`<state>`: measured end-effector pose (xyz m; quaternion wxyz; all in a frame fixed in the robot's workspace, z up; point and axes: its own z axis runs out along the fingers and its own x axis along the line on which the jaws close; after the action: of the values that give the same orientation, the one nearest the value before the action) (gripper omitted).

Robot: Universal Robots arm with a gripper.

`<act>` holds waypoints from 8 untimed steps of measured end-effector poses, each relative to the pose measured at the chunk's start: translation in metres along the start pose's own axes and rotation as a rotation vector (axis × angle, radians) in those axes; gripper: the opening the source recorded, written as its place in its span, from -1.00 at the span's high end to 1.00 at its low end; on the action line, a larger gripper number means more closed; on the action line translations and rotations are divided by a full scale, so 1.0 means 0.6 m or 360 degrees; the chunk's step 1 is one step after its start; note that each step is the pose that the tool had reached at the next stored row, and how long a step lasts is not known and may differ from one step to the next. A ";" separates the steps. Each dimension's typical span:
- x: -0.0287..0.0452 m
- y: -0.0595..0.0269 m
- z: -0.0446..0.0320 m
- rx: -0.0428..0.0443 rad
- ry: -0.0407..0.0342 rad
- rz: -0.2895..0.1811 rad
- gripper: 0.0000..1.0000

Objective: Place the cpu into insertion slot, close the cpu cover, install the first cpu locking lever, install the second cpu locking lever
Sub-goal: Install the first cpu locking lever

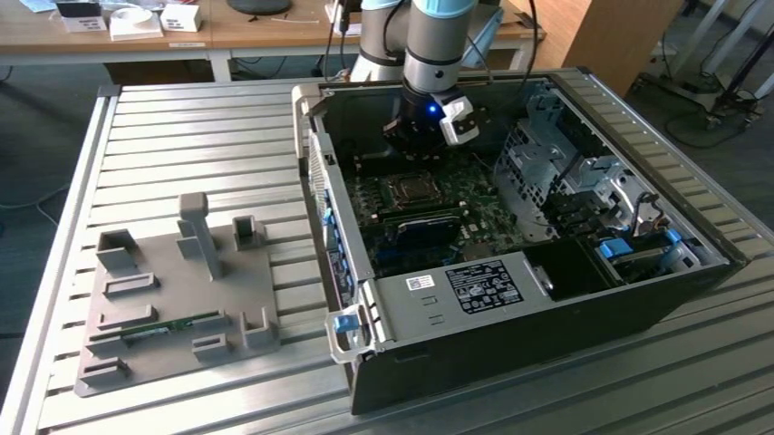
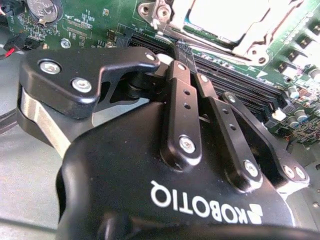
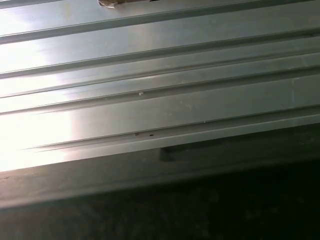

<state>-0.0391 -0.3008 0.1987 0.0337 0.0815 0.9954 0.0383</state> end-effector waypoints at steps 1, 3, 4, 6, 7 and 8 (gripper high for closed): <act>0.000 0.000 0.000 0.0000 -0.0001 0.0009 0.79; 0.000 0.000 0.000 0.0002 -0.0003 0.0035 0.79; 0.000 0.000 0.000 0.0003 -0.0004 0.0049 0.79; 0.000 0.000 -0.001 0.0004 -0.0006 0.0071 0.79; 0.000 0.000 -0.002 0.0004 -0.0007 0.0079 0.79; 0.000 0.001 -0.003 0.0005 -0.0007 0.0087 0.79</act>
<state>-0.0395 -0.3005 0.2002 0.0347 0.1087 0.9928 0.0375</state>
